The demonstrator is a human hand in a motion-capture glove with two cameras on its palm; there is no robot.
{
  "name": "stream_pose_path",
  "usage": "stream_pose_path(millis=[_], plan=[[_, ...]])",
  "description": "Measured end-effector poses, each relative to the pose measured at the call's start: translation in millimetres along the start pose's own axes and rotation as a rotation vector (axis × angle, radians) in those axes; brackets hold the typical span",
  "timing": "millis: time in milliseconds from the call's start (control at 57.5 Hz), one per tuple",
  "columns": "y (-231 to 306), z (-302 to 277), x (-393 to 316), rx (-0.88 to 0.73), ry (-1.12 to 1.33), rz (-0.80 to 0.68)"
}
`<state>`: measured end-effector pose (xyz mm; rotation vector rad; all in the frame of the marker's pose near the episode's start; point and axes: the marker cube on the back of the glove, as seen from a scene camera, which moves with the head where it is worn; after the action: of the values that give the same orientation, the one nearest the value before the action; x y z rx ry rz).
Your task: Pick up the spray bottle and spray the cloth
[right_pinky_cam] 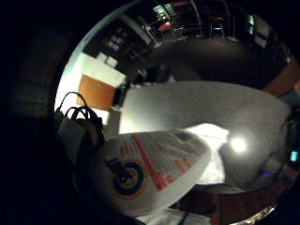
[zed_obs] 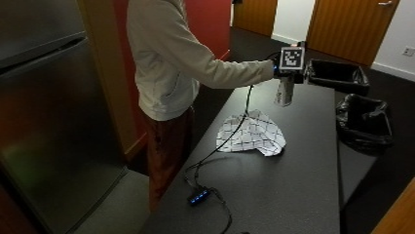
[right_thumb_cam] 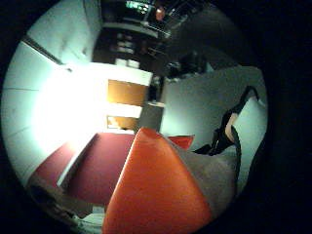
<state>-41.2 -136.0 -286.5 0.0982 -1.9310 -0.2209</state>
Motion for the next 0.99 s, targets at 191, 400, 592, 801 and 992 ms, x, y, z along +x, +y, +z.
stream_pose_path(millis=[191,400,592,801,992], plan=[[21,43,18,-0.089,-0.194,0.015],[22,145,66,-0.079,-0.128,0.094],[15,216,94,-0.086,-0.12,0.144],[13,250,111,-0.111,-0.038,0.11],[-30,262,102,0.042,-0.034,0.042]])
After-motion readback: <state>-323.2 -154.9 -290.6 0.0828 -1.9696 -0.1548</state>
